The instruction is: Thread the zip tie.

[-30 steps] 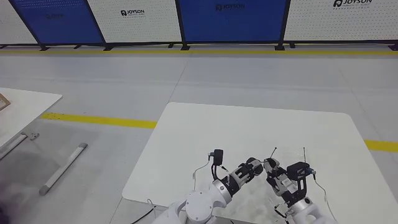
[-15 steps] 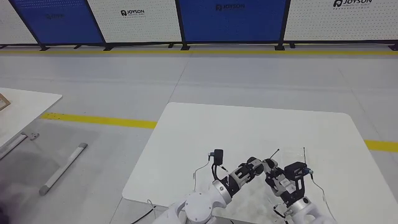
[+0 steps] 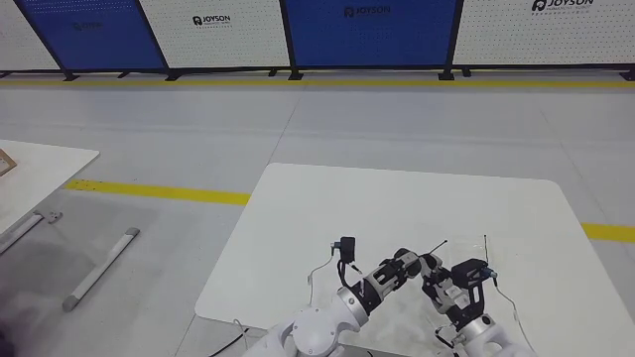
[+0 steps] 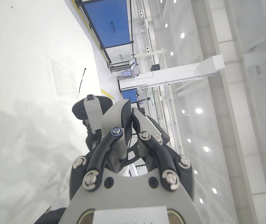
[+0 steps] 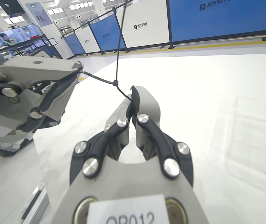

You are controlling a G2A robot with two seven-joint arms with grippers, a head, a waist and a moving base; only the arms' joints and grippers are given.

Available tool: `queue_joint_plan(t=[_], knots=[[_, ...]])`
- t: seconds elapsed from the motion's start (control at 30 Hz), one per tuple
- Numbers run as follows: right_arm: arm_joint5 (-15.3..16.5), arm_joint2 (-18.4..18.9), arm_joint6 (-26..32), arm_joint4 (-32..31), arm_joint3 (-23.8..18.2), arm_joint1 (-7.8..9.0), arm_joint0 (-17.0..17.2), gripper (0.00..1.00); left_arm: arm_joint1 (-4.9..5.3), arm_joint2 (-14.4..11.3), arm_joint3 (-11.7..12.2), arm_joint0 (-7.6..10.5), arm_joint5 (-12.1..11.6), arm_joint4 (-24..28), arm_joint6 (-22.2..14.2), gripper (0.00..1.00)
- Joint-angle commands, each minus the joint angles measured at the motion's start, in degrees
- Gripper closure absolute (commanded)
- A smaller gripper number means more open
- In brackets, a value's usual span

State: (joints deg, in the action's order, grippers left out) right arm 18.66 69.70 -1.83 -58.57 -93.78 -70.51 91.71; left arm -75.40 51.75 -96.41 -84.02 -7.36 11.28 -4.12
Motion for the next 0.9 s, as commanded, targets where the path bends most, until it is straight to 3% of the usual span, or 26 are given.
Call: queue_joint_plan(t=[0.0, 0.2, 0.87], knots=[[0.07, -0.02, 0.12, 0.01, 0.02, 0.01, -0.03, 1.0, -0.01, 0.09, 0.01, 0.03, -0.18, 0.28, -0.04, 1.0], [0.08, -0.09, 0.8, -0.07, 0.23, 0.05, -0.24, 1.0, 0.07, 0.58, -1.03, -0.41, -1.62, 0.45, 0.21, 1.0], [0.65, -1.14, 2.3, 0.52, 2.51, 0.01, -1.81, 1.0, 0.44, 2.15, -3.25, -1.81, -2.78, 0.84, 0.08, 1.0]])
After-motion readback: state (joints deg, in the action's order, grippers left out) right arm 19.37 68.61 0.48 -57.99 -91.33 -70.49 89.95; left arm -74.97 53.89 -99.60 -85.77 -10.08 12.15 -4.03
